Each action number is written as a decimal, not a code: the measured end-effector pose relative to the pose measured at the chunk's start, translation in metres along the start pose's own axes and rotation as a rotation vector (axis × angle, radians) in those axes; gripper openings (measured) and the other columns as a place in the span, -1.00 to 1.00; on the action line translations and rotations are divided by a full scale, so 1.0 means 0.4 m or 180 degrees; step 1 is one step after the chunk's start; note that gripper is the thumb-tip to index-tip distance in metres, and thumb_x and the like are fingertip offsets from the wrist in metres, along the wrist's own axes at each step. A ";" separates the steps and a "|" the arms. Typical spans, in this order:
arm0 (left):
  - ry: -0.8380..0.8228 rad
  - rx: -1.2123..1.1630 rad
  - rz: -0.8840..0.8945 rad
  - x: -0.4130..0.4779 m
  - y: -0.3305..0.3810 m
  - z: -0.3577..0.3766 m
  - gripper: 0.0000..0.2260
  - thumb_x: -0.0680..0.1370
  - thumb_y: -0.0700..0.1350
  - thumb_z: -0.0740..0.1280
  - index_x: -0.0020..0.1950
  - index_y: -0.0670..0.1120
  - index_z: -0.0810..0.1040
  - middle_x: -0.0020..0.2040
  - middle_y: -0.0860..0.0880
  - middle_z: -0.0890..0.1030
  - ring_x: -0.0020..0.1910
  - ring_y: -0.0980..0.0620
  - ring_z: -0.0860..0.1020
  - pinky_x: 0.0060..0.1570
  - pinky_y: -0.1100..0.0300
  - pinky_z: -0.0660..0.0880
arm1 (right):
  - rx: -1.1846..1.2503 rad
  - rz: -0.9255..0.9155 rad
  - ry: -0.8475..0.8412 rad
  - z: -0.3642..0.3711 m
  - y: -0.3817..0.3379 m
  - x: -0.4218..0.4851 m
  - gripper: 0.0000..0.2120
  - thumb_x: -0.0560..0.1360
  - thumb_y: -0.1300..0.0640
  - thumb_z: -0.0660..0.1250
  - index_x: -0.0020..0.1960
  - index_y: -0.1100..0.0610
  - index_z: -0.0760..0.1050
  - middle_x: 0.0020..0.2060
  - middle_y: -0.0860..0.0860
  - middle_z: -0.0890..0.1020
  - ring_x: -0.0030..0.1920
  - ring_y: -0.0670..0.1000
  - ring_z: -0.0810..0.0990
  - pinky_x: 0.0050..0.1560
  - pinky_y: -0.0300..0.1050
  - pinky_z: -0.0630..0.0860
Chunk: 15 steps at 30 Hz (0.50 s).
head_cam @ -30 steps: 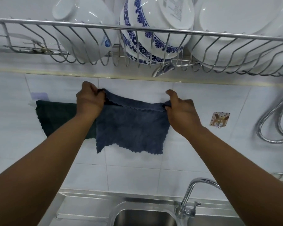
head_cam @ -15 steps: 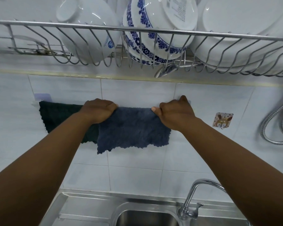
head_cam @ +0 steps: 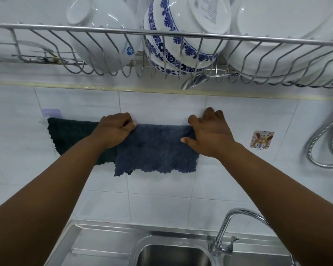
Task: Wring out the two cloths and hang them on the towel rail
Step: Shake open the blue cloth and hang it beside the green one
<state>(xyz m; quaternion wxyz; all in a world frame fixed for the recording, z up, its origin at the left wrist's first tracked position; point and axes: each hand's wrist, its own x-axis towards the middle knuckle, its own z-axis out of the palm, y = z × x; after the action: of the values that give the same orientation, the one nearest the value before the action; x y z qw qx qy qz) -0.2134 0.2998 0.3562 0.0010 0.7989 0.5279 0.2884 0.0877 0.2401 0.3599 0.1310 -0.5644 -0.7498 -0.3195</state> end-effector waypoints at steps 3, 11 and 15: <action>0.0078 -0.0068 0.0105 -0.003 -0.009 0.001 -0.82 0.62 0.04 0.17 -0.02 0.00 0.50 -0.05 0.00 0.52 -0.06 -0.01 0.46 -0.03 0.10 0.36 | 0.0085 -0.0062 0.0032 -0.003 -0.014 0.001 -0.51 0.46 -0.26 0.26 0.11 0.14 0.42 -0.02 0.14 0.59 -0.02 0.19 0.48 0.06 0.08 0.35; 0.1233 -0.0119 0.0064 -0.057 -0.013 0.012 -0.79 0.59 -0.27 0.22 0.16 -0.21 0.58 0.11 -0.21 0.56 0.13 -0.17 0.48 0.16 0.05 0.41 | 0.0084 0.0060 0.0374 -0.004 0.034 -0.031 -0.66 0.48 -0.14 0.32 0.07 0.10 0.54 -0.02 0.08 0.64 0.04 0.18 0.48 0.07 0.10 0.34; 0.1090 -0.0100 0.0049 -0.084 -0.021 0.012 -0.79 0.58 -0.29 0.25 0.18 -0.20 0.57 0.12 -0.20 0.59 0.12 -0.16 0.52 0.20 0.01 0.46 | 0.0277 0.0204 0.0266 -0.001 0.071 -0.049 -0.83 0.51 0.05 0.34 0.09 0.00 0.57 0.00 0.03 0.65 0.08 0.16 0.46 0.07 0.06 0.34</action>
<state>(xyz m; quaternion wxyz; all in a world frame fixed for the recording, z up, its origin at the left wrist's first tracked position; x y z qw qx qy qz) -0.2274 0.2766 0.3341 -0.0786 0.7419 0.5096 0.4286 0.1204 0.2294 0.3588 0.1968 -0.5680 -0.7385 -0.3054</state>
